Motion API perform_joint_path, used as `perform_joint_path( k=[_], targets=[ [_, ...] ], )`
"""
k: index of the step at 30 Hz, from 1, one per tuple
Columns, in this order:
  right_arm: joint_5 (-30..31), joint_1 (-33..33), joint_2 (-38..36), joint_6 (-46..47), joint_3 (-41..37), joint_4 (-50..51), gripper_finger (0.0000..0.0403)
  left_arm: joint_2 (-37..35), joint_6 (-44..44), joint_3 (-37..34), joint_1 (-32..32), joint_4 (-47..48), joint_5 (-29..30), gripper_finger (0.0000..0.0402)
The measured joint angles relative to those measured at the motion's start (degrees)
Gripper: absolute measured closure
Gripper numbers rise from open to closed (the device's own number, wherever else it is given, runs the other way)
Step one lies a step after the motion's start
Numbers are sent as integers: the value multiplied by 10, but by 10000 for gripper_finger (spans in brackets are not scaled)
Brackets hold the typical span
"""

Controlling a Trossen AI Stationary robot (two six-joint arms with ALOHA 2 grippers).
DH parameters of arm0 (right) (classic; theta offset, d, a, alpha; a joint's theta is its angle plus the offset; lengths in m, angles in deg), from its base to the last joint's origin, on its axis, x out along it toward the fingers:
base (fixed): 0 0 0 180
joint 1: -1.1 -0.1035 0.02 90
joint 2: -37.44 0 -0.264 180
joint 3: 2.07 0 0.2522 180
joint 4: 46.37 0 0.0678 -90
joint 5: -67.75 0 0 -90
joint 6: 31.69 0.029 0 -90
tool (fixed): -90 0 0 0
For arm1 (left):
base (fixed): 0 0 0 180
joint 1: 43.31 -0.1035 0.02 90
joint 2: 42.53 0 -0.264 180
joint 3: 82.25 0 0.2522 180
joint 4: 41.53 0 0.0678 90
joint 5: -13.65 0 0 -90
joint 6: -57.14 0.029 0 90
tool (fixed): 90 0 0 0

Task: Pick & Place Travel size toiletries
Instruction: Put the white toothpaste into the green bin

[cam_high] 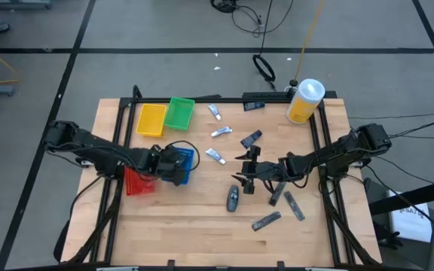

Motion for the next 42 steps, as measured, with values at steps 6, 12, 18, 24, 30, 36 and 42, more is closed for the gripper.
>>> perform_joint_path(
  k=[6, 12, 18, 24, 30, 36, 42],
  targets=[
    [0, 0, 0, 0, 0, 0, 85, -47, 76, 14, 35, -92, 58, 106],
    [-58, 5, 1, 14, 0, 0, 85, -26, 243, -7, 85, -307, 155, 105],
    [-74, 30, 71, 45, -1, -74, 85, 57, 333, -40, 84, -499, 246, 105],
    [-53, 77, 180, 79, 8, -243, 85, 114, 316, -41, 37, -504, 219, 105],
    [-135, 114, 250, 115, 54, -238, 107, 55, 296, -35, 16, -425, 209, 105],
    [-129, 116, 276, 96, 78, -227, 187, -1, 303, -35, -23, -365, 133, 105],
    [-104, 121, 276, 87, 78, -227, 291, -2, 346, -35, -58, -385, 100, 105]
  ],
)
